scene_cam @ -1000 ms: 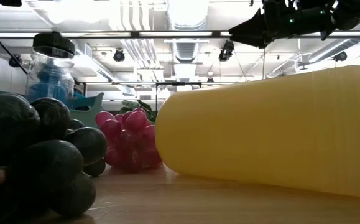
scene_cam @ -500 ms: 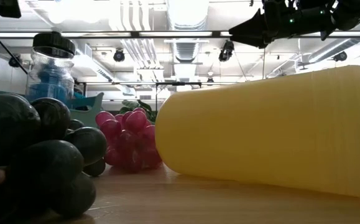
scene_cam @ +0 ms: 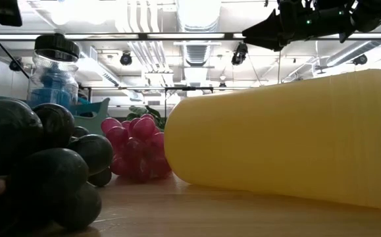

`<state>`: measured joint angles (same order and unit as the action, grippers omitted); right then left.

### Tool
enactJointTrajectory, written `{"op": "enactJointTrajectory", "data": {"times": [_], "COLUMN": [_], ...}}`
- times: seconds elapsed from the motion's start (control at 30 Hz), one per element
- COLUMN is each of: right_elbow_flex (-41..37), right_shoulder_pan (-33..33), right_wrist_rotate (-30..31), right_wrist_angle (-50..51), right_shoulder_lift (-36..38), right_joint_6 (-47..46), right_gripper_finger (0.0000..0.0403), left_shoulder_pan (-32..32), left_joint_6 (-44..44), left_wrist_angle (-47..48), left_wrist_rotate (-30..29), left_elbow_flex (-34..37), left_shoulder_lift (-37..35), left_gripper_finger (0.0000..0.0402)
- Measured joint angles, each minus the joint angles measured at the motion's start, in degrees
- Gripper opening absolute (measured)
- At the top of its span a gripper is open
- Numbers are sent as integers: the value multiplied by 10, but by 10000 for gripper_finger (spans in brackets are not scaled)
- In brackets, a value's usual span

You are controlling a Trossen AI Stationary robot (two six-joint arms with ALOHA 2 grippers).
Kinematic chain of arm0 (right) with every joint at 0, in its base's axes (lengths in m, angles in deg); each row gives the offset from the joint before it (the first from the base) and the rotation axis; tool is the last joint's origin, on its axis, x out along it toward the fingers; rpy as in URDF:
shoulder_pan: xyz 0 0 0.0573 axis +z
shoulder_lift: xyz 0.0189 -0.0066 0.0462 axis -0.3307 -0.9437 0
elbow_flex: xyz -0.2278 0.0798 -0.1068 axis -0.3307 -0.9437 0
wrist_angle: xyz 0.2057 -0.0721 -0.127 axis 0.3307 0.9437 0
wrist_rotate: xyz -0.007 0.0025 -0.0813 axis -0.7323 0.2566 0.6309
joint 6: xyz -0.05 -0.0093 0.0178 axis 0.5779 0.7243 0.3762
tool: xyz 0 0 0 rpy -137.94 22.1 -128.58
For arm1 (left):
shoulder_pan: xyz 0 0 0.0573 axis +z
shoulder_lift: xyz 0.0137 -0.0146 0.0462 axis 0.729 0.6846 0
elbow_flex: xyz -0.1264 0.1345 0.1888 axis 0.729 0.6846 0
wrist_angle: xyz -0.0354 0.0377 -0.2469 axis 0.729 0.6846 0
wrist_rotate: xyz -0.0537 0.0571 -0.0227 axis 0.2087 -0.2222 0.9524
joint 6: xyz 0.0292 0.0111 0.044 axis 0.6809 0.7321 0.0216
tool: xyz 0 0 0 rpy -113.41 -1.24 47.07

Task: Pick & Place Food Item
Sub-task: Put the violet water bottle into the green bin

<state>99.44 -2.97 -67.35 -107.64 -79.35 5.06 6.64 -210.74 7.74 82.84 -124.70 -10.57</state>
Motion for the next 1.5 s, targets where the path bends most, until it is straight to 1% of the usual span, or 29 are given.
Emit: {"op": "enactJointTrajectory", "data": {"times": [0.4, 0.57, 0.87, 1.07, 1.5], "right_elbow_flex": [0, 0, 0, 0, 0], "right_shoulder_pan": [0, 0, 0, 0, 0], "right_wrist_rotate": [0, 0, 0, 0, 0], "right_wrist_angle": [0, 0, 0, 0, 0], "right_shoulder_lift": [0, 0, 0, 0, 0], "right_joint_6": [0, 0, 0, 0, 0], "right_gripper_finger": [305, 305, 305, 305, 305], "left_shoulder_pan": [0, 0, 0, 0, 1], "left_joint_6": [-9, -17, -17, -17, -17], "left_wrist_angle": [1, 2, 1, 1, 1], "left_wrist_rotate": [2, 13, 25, 25, 28], "left_elbow_flex": [-1, -21, -45, -76, -129], "left_shoulder_lift": [0, 11, 60, 92, 191], "left_gripper_finger": [76, 76, 76, 76, 77]}}
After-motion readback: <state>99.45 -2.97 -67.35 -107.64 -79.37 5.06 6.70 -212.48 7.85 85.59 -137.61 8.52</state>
